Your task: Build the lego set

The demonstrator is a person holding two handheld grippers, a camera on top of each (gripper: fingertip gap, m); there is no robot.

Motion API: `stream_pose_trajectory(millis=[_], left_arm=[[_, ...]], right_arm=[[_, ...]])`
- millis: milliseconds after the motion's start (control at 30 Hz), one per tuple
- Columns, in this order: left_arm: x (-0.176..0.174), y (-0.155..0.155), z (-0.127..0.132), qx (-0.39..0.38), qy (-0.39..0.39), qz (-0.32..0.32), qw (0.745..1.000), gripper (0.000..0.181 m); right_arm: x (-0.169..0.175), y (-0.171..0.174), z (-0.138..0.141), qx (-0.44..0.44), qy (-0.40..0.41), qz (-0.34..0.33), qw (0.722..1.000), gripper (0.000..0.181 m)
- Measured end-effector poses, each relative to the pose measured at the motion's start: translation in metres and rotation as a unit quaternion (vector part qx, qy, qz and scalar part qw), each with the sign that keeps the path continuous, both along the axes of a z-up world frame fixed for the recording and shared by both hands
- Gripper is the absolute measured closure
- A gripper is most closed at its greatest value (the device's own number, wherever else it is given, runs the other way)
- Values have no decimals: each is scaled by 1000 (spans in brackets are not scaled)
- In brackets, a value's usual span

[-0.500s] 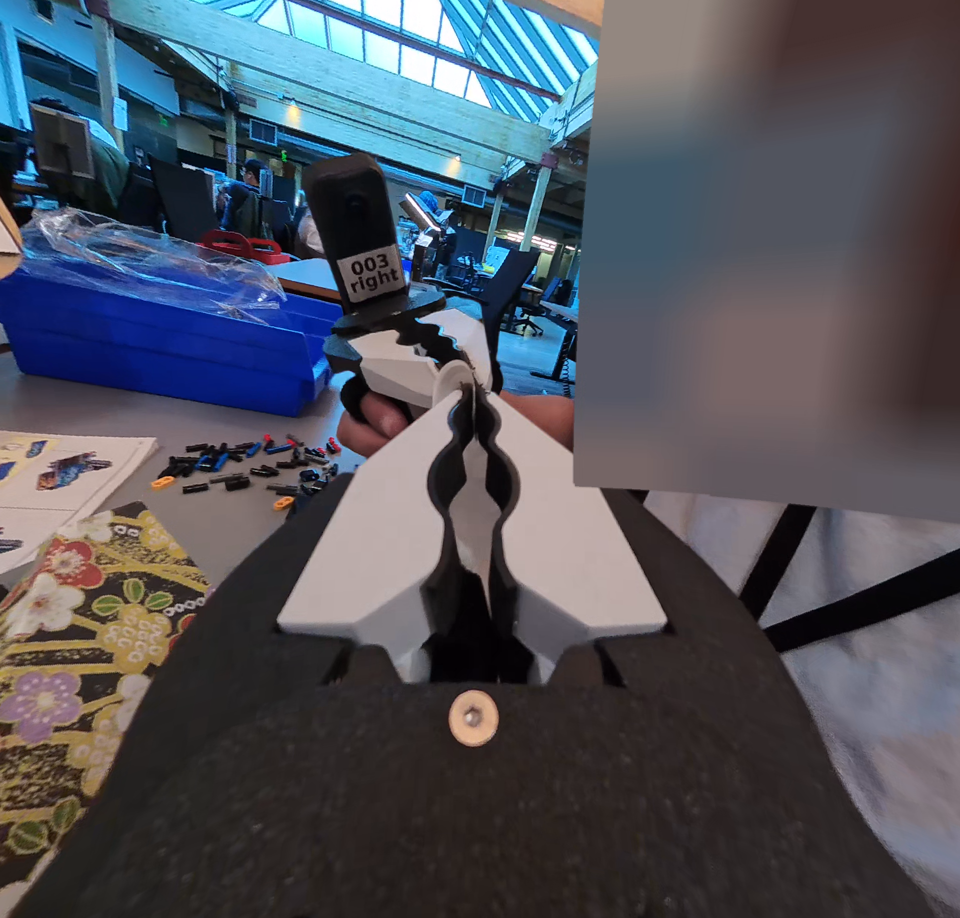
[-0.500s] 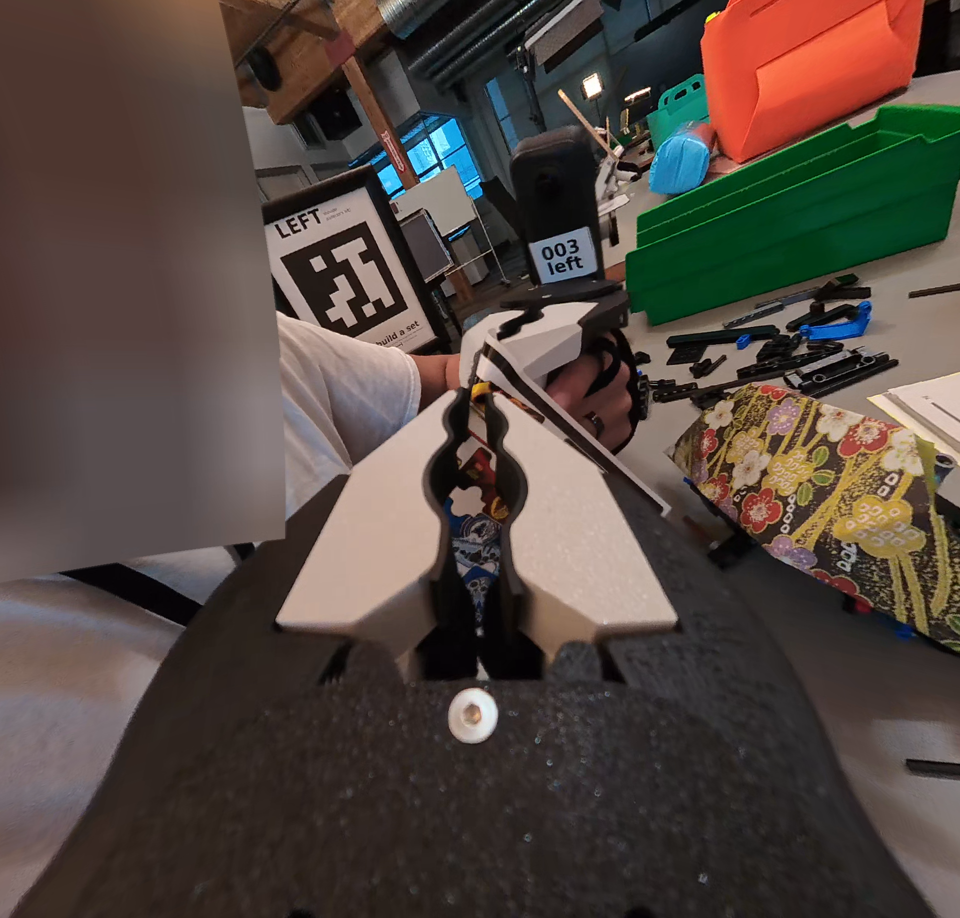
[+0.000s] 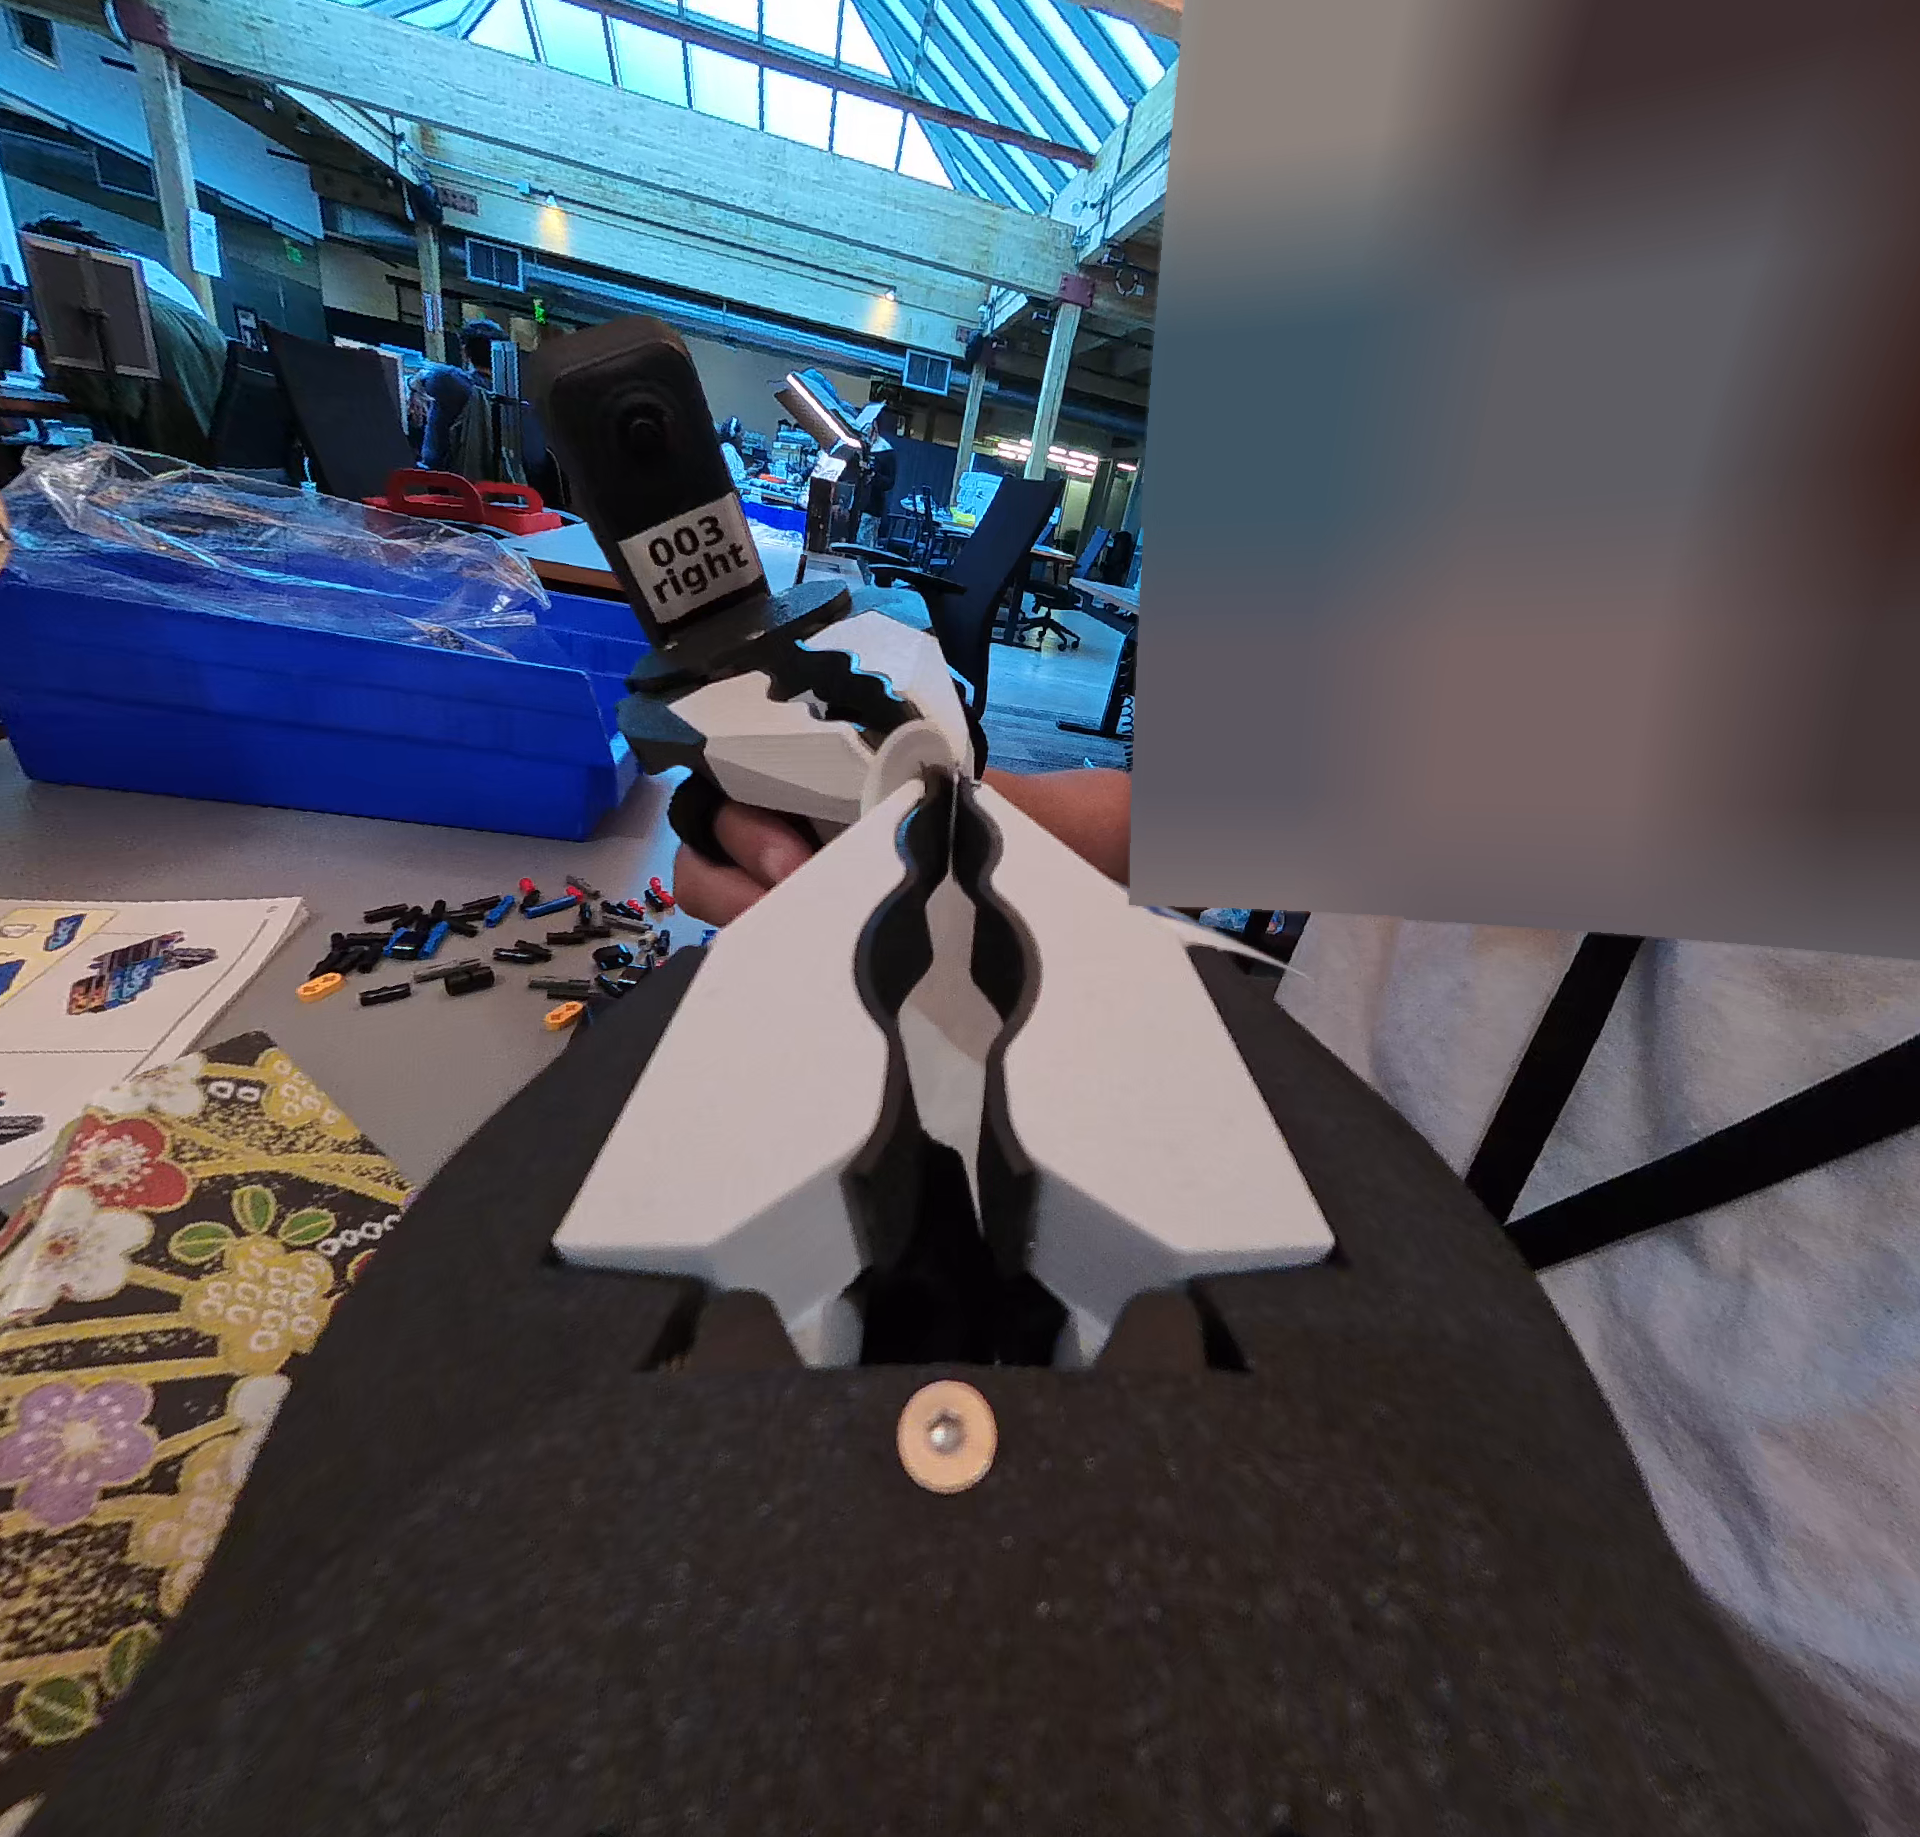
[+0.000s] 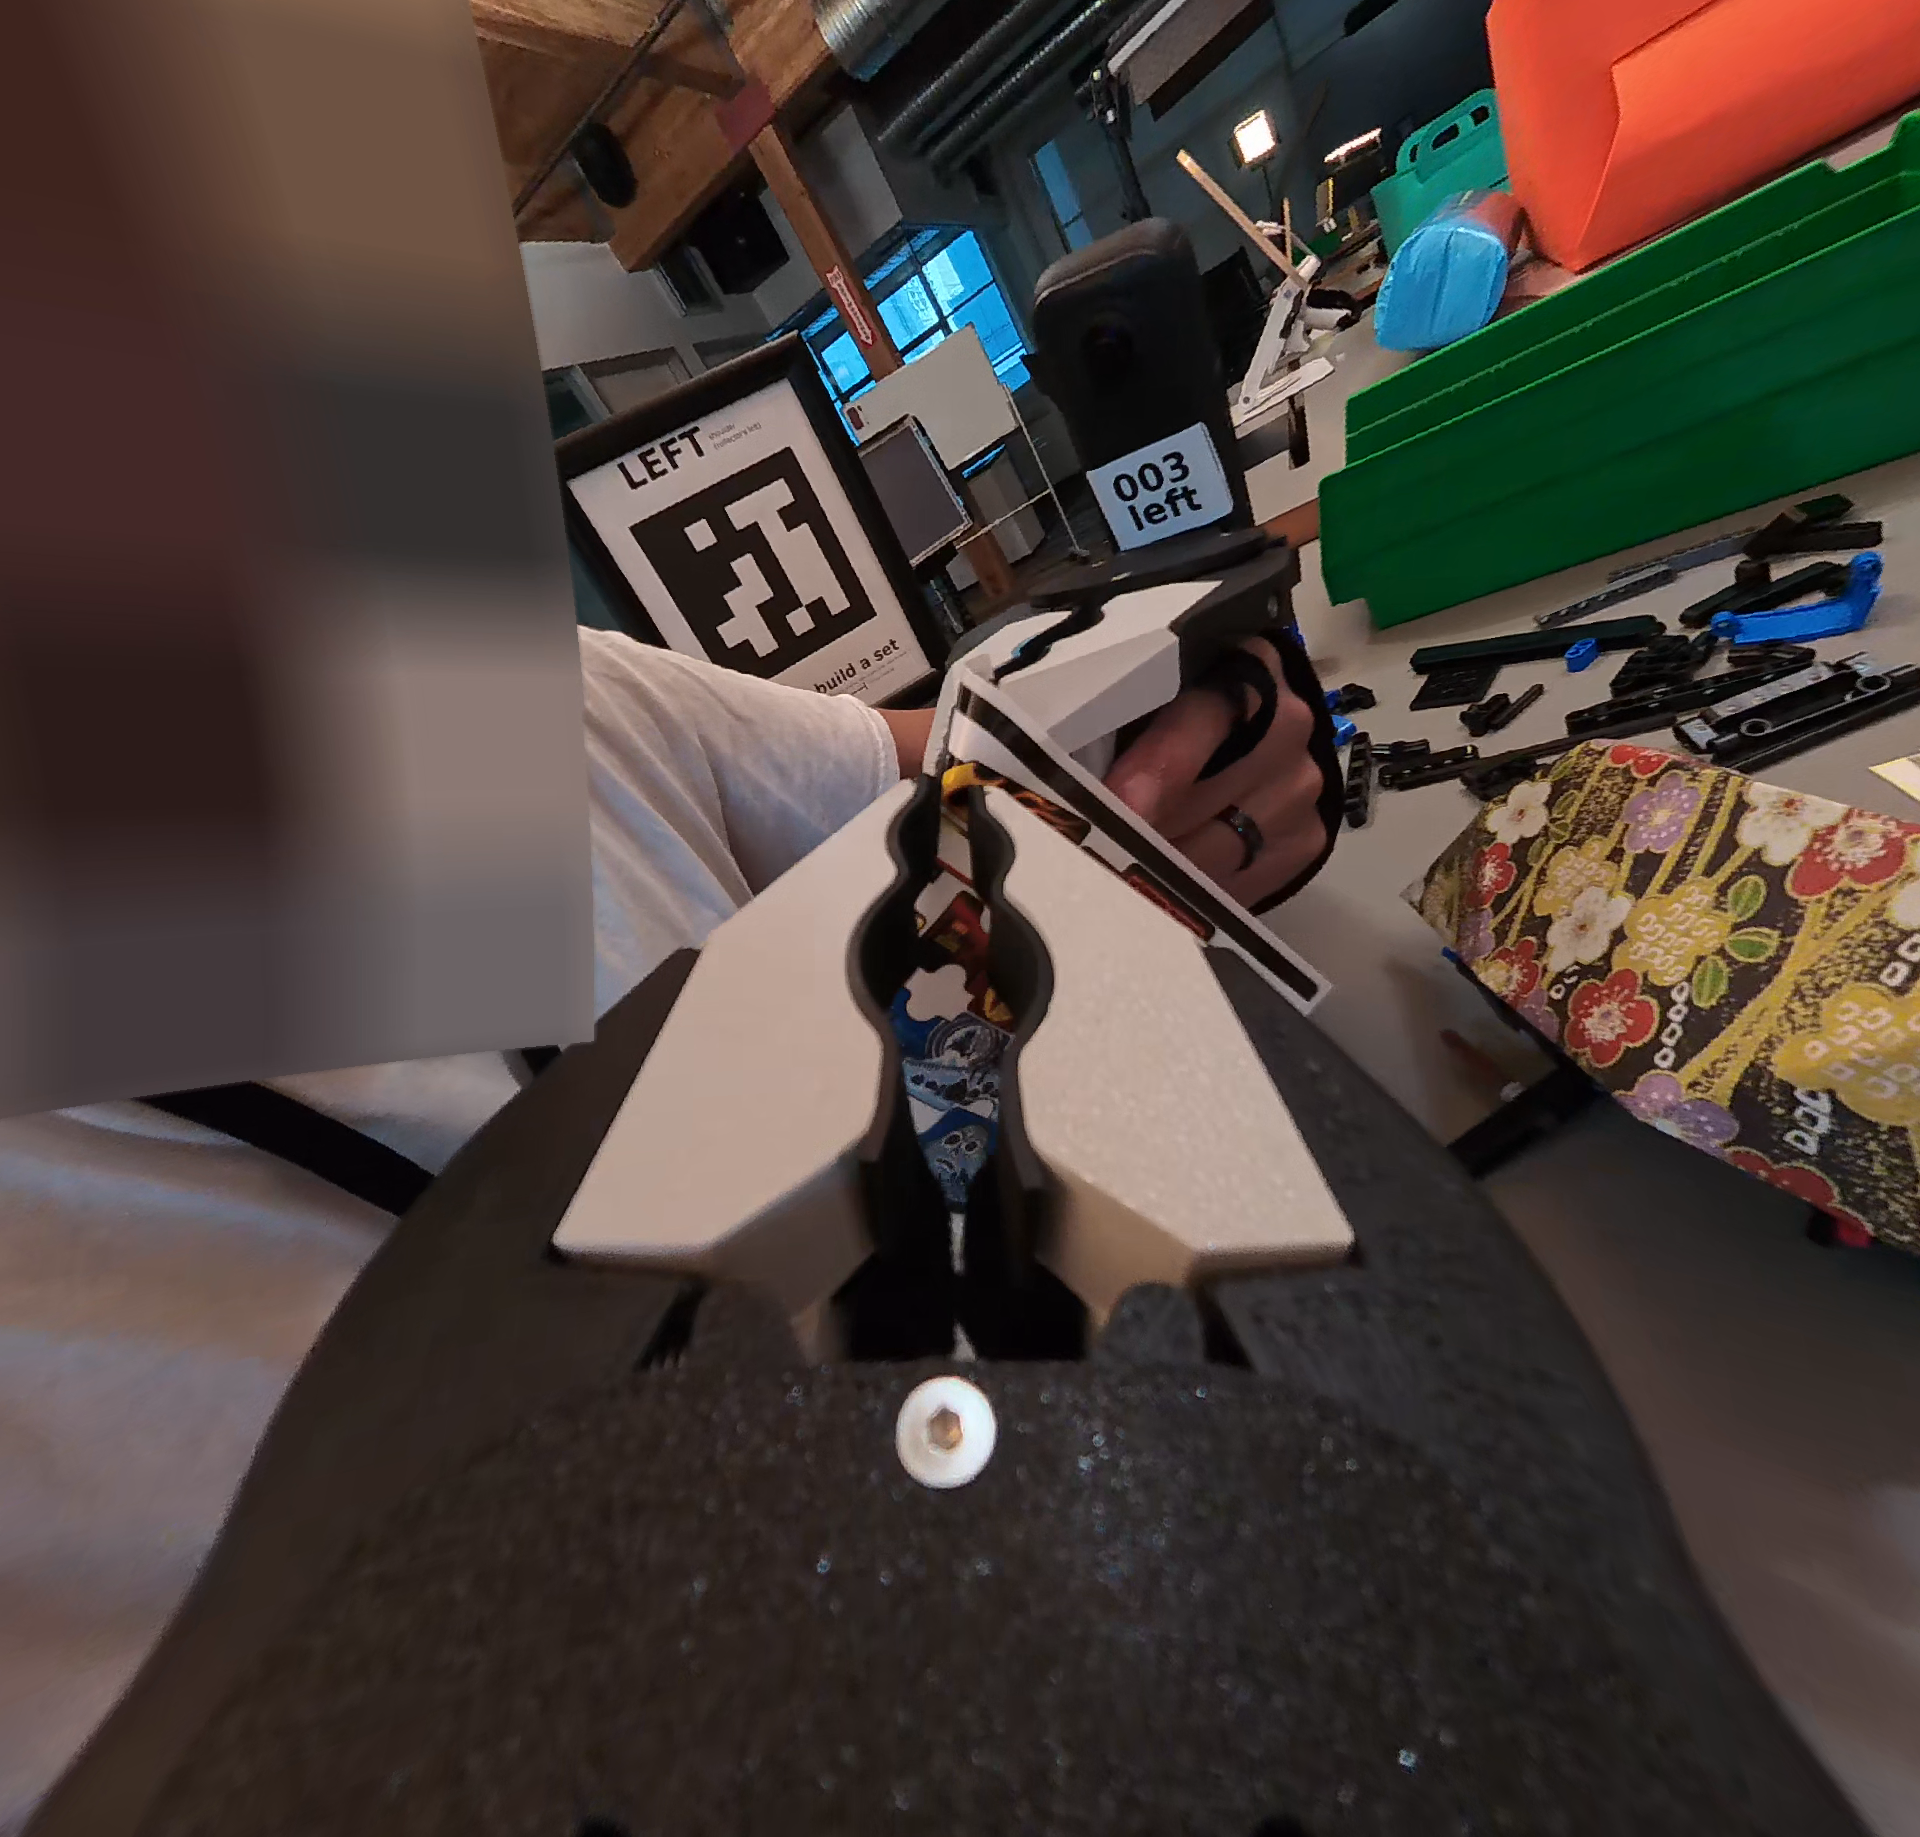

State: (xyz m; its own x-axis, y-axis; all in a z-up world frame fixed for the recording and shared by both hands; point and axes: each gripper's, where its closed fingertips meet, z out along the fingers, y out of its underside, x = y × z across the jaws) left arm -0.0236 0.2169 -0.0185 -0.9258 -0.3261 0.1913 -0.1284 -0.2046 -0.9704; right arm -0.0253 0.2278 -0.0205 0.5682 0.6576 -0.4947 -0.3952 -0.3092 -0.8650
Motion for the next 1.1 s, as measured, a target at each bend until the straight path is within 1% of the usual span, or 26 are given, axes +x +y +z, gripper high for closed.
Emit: stream_pose_trajectory(millis=[533,1000,1100], left_arm=[[1,1,1,0,-3,4,1000,181],[0,1,1,-11,4,-7,1000,181],[0,1,0,-13,9,-9,1000,181]], right_arm=[[0,1,1,-7,30,8,1000,178],[3,2,5,-7,66,9,998,181],[4,2,4,-9,61,8,998,181]])
